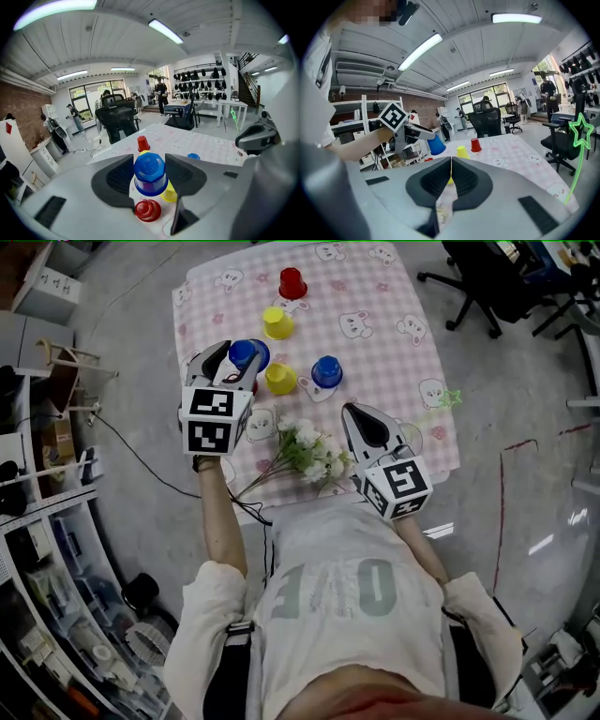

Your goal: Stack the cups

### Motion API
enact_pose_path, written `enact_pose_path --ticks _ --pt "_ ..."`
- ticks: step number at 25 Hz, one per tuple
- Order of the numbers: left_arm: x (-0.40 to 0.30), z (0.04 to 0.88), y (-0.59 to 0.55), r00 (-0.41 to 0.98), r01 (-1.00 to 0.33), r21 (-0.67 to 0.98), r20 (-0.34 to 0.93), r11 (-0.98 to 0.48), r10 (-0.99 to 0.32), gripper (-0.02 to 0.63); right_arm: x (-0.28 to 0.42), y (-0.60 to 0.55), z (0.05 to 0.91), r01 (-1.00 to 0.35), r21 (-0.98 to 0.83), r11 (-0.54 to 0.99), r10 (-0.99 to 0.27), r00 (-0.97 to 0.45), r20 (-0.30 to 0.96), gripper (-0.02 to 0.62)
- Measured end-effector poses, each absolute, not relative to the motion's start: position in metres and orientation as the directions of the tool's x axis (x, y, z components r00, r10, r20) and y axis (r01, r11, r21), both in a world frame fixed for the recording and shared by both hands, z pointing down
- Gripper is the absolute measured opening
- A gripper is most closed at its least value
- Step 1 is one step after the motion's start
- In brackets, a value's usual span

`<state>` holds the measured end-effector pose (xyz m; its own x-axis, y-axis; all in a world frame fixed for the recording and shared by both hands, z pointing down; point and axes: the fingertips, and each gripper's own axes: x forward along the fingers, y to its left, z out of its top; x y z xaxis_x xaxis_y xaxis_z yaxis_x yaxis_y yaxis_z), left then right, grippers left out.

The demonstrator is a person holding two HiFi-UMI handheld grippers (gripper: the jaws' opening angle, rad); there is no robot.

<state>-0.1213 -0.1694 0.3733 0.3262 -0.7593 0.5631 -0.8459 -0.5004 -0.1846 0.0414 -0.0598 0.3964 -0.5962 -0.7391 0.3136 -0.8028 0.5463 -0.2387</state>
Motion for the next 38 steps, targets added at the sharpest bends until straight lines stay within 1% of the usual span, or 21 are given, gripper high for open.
enact_pose_path --ticks 12,18,25,33,38 --pt "-0.131 0.41 -0.152 0.317 -0.828 -0.16 0.657 -0.537 -0.684 0.219 0.028 -0.059 0.398 -0.785 -0.229 0.575 -0.715 -0.619 0.327 0.029" --pt "-0.131 0.418 -0.151 0.321 -0.826 -0.15 0.667 -0.543 -0.673 0.219 0.032 -0.06 0.399 -0.794 -0.223 0.566 -0.721 -0.608 0.334 0.029" --pt "-0.132 0.418 -0.152 0.325 -0.831 -0.146 0.656 -0.536 -0.681 0.221 0.029 -0.058 0.399 -0.79 -0.22 0.573 -0.716 -0.612 0.336 0.029" --pt "-0.133 0.402 -0.153 0.35 -0.855 -0.108 0.602 -0.508 -0.718 0.221 0.027 -0.057 0.398 -0.787 -0.217 0.577 -0.713 -0.615 0.337 0.029" --pt "-0.14 0.37 -0.159 0.38 -0.867 -0.088 0.521 -0.491 -0.765 0.221 0.026 -0.056 0.396 -0.787 -0.216 0.578 -0.712 -0.616 0.336 0.029"
